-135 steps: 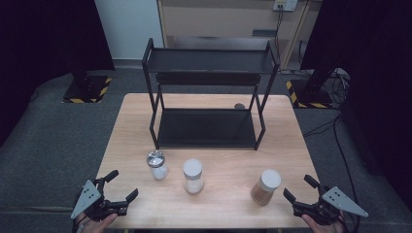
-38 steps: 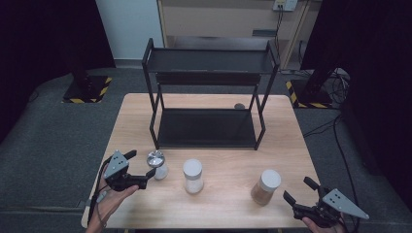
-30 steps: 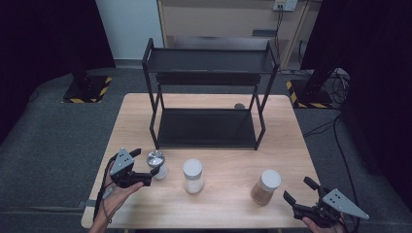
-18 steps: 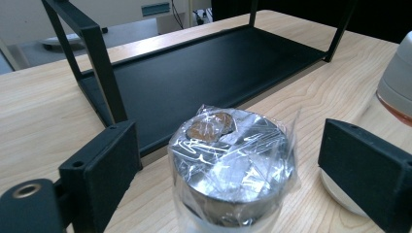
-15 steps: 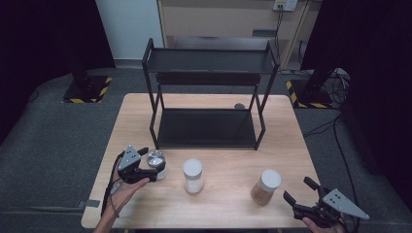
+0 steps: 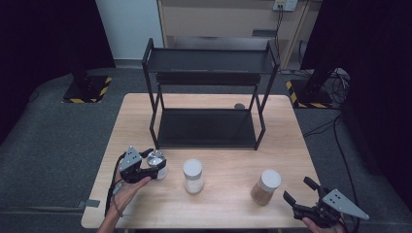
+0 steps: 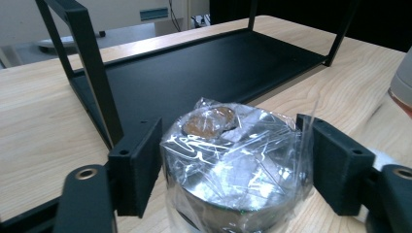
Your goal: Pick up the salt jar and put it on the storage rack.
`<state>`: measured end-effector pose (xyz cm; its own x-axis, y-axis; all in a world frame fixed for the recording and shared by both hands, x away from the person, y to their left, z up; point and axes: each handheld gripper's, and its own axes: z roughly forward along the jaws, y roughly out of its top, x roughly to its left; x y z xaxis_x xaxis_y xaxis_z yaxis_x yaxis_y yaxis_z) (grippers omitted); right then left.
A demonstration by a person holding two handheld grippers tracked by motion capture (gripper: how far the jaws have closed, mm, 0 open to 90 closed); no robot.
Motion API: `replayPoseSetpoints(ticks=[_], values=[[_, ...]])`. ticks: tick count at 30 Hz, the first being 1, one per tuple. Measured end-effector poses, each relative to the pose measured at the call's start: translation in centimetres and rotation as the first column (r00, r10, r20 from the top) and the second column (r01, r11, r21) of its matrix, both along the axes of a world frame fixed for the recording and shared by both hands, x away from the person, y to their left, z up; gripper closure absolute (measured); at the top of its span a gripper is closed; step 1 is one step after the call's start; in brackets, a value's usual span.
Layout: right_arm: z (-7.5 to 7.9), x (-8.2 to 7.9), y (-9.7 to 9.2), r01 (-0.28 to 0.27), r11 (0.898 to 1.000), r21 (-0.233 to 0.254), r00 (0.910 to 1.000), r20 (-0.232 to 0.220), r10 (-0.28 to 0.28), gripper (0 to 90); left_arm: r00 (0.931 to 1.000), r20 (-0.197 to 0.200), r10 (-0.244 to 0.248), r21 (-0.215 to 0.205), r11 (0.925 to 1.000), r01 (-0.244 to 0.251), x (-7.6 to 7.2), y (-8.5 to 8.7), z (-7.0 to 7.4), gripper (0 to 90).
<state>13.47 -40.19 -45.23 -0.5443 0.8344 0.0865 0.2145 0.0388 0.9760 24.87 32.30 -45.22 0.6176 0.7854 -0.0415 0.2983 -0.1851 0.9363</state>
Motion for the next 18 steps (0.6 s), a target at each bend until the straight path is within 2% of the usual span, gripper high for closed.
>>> replayPoseSetpoints(ticks=[4, 11, 18], values=[[0.0, -0.02, 0.0, 0.0, 1.0, 0.001, 1.0, 0.0, 0.0, 6.9, 1.0, 0.007, 0.003, -0.014, 0.9999, -0.003, -0.06, 0.02, -0.44, 32.8], [0.0, -0.01, 0.01, -0.001, 1.0, -0.001, 1.0, 0.001, 0.002, 6.9, 0.9998, 0.018, 0.006, -0.024, 0.9997, -0.006, -0.21, 0.05, -0.72, 33.6], [-0.01, -0.01, 0.01, -0.002, 1.0, 0.0, 1.0, 0.001, 0.002, 6.9, 0.9999, 0.012, 0.003, -0.023, 0.9997, -0.003, -0.19, -0.02, -0.54, 33.7]])
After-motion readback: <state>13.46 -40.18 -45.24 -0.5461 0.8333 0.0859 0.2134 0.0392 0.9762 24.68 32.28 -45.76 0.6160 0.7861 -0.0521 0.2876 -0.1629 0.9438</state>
